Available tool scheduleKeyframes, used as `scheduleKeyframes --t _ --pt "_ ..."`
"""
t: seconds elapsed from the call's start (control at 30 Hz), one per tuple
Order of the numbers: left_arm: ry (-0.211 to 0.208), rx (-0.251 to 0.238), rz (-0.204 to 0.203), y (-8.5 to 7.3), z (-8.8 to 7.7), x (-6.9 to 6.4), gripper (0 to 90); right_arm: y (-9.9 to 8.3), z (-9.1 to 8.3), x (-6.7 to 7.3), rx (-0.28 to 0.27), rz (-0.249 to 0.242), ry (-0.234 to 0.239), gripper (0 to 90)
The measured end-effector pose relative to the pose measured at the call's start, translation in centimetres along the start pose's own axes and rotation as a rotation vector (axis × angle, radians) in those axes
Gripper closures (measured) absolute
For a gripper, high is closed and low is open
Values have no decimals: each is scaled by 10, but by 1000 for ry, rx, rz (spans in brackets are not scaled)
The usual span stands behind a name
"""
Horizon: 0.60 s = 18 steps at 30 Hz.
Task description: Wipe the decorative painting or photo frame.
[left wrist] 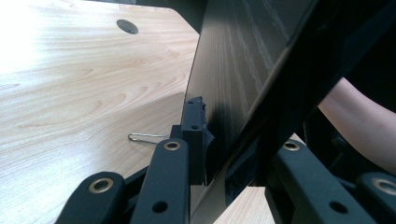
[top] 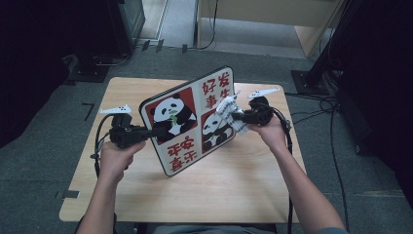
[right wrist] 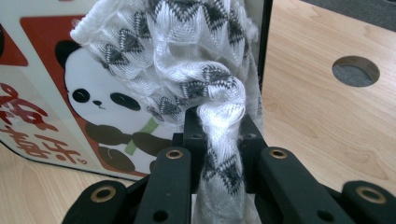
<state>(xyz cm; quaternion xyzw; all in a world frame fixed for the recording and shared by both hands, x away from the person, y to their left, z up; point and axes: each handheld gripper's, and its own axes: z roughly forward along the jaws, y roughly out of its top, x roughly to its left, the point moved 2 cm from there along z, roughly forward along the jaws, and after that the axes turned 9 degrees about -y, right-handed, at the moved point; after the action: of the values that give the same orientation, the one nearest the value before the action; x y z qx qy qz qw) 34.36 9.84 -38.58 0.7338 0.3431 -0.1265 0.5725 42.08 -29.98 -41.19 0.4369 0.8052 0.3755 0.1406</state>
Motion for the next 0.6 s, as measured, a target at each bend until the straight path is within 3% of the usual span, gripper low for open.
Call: scheduleKeyframes --t 0.37,0.6 --pt "-2 5 -6 0 -1 0 757 -17 8 -1 26 14 -2 807" --pt "-25 -1 -21 -1 -1 2 743 -28 16 -2 39 21 -6 805"
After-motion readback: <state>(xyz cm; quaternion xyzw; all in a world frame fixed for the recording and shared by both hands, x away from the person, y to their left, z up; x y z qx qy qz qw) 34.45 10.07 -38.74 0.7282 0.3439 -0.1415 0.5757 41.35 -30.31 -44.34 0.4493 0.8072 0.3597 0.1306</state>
